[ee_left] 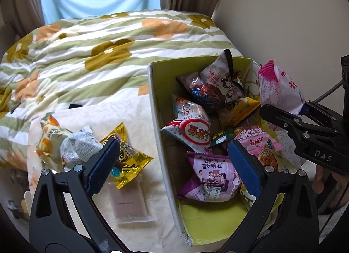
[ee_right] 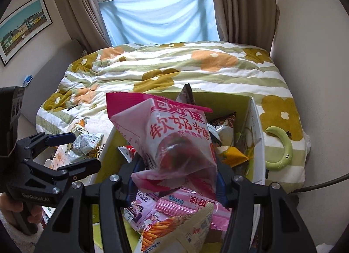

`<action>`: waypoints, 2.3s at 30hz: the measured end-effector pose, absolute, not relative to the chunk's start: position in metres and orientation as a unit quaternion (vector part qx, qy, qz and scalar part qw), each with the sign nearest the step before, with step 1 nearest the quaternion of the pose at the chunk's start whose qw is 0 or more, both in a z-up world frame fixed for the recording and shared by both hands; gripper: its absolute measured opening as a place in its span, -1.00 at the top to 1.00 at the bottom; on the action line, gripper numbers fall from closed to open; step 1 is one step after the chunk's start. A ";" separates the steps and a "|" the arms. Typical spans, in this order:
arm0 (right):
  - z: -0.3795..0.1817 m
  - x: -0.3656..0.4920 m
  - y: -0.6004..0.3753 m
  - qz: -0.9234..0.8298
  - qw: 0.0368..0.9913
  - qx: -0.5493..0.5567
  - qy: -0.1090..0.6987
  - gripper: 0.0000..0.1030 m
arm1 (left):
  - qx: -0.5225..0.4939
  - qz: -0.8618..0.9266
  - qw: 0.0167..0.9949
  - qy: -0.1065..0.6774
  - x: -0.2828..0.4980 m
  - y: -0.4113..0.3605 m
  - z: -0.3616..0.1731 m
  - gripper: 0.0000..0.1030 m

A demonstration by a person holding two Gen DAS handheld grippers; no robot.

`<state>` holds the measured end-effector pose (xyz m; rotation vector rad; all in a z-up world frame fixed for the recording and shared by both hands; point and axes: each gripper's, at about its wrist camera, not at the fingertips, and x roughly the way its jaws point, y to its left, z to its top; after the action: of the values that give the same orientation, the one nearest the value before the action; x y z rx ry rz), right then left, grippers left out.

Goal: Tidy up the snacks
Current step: 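Lower the pink bag into the box and open the right tool, then withdraw both tools from the box toward the remaining snacks, then grasp the orange-white cake bag with the left tool while the right tool grasps the grey newsprint bag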

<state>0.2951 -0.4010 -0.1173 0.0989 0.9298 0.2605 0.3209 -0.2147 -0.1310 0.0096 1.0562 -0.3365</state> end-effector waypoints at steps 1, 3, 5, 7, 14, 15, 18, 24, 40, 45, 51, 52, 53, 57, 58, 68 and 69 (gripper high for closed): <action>-0.120 0.295 -0.399 0.122 0.885 0.045 0.446 -0.07 | 0.002 -0.157 0.852 0.500 0.318 -0.211 -0.130 -0.91; -0.124 0.296 -0.397 0.117 0.887 0.043 0.445 -0.28 | -0.007 -0.157 0.852 0.499 0.315 -0.205 -0.129 -0.91; -0.125 0.292 -0.397 0.114 0.889 0.047 0.440 -0.94 | -0.011 -0.156 0.853 0.498 0.311 -0.203 -0.130 -0.91; -0.124 0.283 -0.398 0.115 0.893 0.051 0.431 -0.99 | -0.010 -0.155 0.853 0.497 0.306 -0.201 -0.130 -0.91; -0.124 0.261 -0.405 0.110 0.897 0.059 0.424 -0.99 | -0.017 -0.153 0.856 0.493 0.291 -0.195 -0.128 -0.91; -0.122 0.260 -0.406 0.110 0.897 0.059 0.424 -0.99 | -0.017 -0.152 0.857 0.492 0.289 -0.195 -0.126 -0.91; -0.114 0.254 -0.407 0.111 0.900 0.059 0.416 -0.99 | -0.016 -0.145 0.862 0.486 0.283 -0.193 -0.116 -0.91; -0.093 0.249 -0.403 0.119 0.900 0.041 0.417 -0.99 | -0.017 -0.113 0.875 0.470 0.268 -0.176 -0.093 -0.91; -0.065 0.221 -0.315 0.150 0.913 0.029 0.377 -0.99 | -0.043 -0.062 0.882 0.465 0.227 -0.046 -0.091 -0.91; -0.070 0.217 -0.276 0.136 0.912 0.048 0.383 -0.99 | -0.033 -0.072 0.879 0.470 0.233 0.000 -0.095 -0.91; -0.081 0.221 -0.227 0.111 0.907 0.074 0.400 -1.00 | -0.020 -0.101 0.872 0.479 0.260 0.045 -0.104 -0.91; -0.084 0.223 -0.219 0.106 0.905 0.079 0.404 -0.99 | -0.015 -0.106 0.871 0.480 0.266 0.051 -0.106 -0.91; -0.088 0.225 -0.212 0.100 0.904 0.086 0.406 -0.99 | -0.011 -0.112 0.869 0.482 0.272 0.057 -0.109 -0.91; -0.104 0.233 -0.185 0.068 0.900 0.119 0.413 -0.99 | 0.004 -0.136 0.862 0.488 0.300 0.075 -0.123 -0.91; -0.108 0.237 -0.179 0.062 0.898 0.129 0.416 -0.99 | 0.006 -0.143 0.860 0.490 0.307 0.078 -0.127 -0.91; -0.154 0.278 -0.140 -0.010 0.872 0.212 0.440 -0.99 | 0.044 -0.198 0.828 0.523 0.383 0.081 -0.187 -0.91; -0.159 0.282 -0.138 -0.016 0.869 0.220 0.443 -0.99 | 0.048 -0.202 0.824 0.527 0.389 0.078 -0.195 -0.91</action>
<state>0.2822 -0.1376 -0.1588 0.4606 0.9266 -0.0328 0.3892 0.0784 -0.1951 0.1029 1.1197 -0.4291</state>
